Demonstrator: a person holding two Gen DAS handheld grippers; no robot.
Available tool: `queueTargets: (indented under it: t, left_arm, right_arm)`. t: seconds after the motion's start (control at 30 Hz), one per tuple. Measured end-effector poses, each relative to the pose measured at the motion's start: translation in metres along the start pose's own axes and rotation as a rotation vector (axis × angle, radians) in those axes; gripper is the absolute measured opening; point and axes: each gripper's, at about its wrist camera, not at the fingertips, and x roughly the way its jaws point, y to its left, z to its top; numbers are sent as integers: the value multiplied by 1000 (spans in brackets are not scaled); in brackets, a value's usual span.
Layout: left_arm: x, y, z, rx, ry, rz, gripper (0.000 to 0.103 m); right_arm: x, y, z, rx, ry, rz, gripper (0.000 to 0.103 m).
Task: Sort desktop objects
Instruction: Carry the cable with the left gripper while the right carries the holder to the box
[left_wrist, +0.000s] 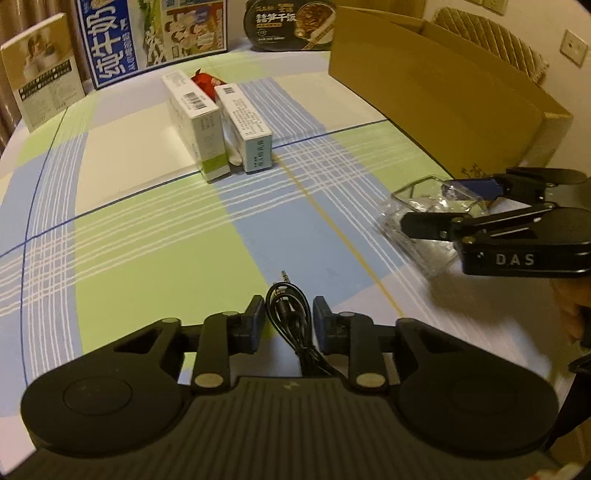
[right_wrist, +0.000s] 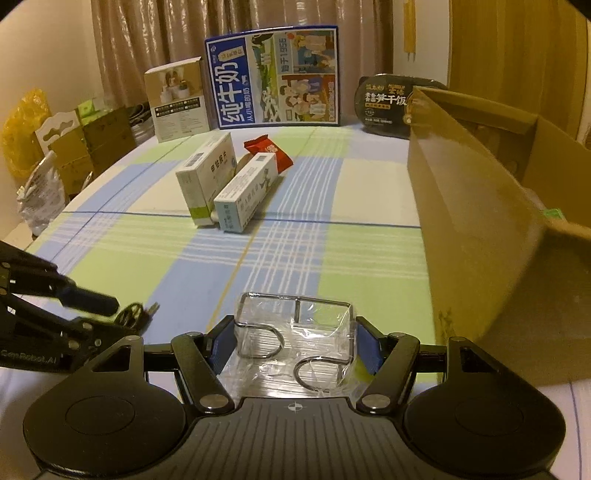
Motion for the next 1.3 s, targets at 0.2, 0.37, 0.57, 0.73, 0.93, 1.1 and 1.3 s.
queueTargets:
  t: [0.2, 0.37, 0.57, 0.73, 0.93, 1.1, 1.3]
  left_arm:
    - [0, -5, -9, 18, 27, 27, 43]
    - [2, 0, -8, -25, -1, 26, 42]
    - [3, 5, -4, -67, 2, 22, 21]
    - [-7, 1, -2, -60, -34, 16, 20]
    - [-16, -3, 5, -52, -62, 7, 20]
    - [-21, -8, 6, -35, -66, 9, 20]
    - [-31, -18, 3, -29, -67, 11, 20]
  right_arm:
    - [-8, 0, -9, 29, -4, 1, 64]
    - [-9, 2, -9, 38, -15, 10, 64]
    - [-7, 1, -8, 41, -12, 15, 64]
    - [-13, 2, -6, 43, -26, 18, 64]
    - [-25, 5, 0, 42, -45, 11, 64]
    - [-39, 6, 3, 32, -60, 1, 64]
    - [-62, 7, 3, 31, -75, -6, 64]
